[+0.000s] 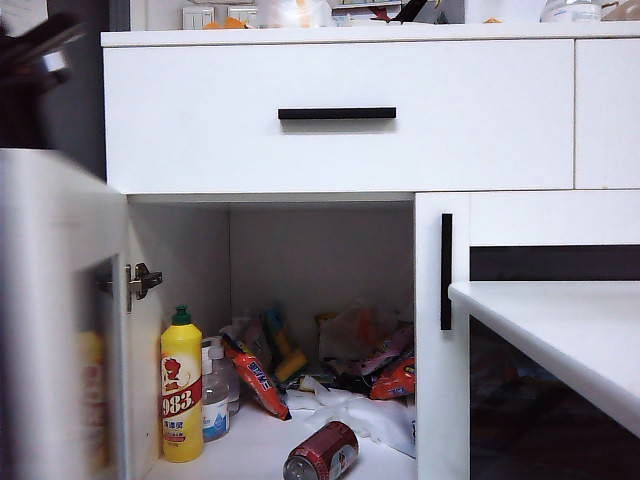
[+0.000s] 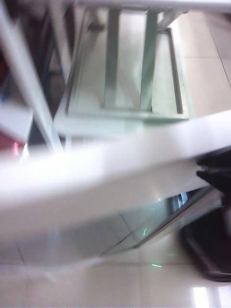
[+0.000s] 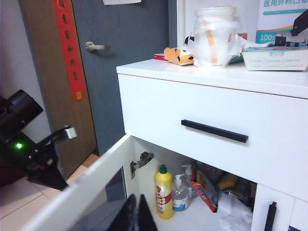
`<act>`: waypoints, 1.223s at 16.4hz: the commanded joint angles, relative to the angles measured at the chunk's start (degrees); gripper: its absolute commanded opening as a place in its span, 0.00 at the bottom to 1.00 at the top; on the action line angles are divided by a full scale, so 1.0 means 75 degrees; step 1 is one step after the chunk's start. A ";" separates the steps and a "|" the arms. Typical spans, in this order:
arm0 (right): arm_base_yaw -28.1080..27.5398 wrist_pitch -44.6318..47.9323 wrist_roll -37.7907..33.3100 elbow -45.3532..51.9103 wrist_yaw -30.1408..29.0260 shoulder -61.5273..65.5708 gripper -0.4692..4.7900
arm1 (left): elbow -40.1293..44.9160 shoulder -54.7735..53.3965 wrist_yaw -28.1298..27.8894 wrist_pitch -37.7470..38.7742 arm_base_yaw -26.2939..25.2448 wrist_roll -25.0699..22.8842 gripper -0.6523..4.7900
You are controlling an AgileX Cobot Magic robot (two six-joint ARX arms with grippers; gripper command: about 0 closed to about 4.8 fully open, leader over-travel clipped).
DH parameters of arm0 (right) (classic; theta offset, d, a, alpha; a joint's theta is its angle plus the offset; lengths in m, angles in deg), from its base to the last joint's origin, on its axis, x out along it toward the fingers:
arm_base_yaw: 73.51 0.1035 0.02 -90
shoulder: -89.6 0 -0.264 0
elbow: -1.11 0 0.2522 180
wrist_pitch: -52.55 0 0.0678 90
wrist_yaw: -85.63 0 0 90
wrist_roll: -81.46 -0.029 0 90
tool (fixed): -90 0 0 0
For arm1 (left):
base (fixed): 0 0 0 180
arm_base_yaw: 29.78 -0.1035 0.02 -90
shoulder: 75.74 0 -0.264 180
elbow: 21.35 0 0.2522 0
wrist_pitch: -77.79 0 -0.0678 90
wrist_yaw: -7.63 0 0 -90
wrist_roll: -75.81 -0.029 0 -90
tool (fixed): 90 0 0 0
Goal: Open the left door of the white cabinet, pick up a can of beverage from the table on the right, place it inside the cabinet, and finally close the cabinet door.
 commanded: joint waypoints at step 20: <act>-0.0009 -0.0385 0.0029 -0.0029 0.0032 0.0201 0.08 | 0.0889 -0.2850 -0.2465 -0.8303 0.3238 -0.0388 0.11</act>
